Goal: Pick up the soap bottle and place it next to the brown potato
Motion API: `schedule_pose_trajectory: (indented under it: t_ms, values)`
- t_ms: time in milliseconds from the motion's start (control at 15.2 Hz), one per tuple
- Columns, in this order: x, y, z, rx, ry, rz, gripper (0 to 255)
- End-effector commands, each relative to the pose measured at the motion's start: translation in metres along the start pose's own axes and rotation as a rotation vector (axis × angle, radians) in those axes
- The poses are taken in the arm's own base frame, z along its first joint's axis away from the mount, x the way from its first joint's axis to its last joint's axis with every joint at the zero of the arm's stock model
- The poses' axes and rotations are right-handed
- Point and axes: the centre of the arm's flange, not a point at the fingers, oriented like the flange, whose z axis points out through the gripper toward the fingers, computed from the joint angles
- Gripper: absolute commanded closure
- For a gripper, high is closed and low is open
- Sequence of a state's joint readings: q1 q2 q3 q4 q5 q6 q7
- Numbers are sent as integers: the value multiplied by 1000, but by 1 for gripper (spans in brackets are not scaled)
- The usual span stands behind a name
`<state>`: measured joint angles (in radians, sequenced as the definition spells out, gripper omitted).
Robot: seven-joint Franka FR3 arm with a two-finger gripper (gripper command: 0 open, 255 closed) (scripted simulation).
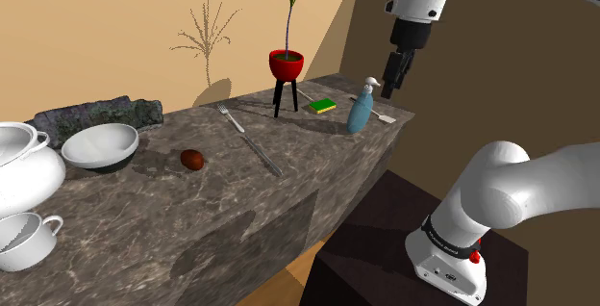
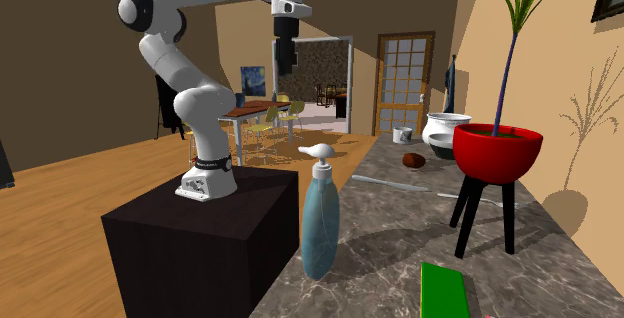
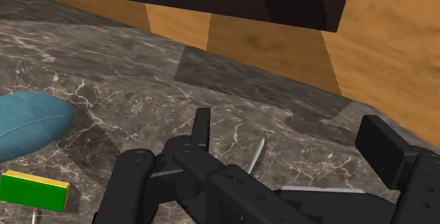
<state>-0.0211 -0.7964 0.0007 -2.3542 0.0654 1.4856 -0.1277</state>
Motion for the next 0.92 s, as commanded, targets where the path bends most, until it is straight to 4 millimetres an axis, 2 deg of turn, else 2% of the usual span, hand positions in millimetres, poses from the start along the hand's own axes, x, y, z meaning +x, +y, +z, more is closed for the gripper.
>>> schedule_pose_trajectory:
  t_ms: [0, 858]
  values:
    - [0, 0, 0, 0, 0, 0, 0]
    - [88, 132, 42, -90, -48, 58, 0]
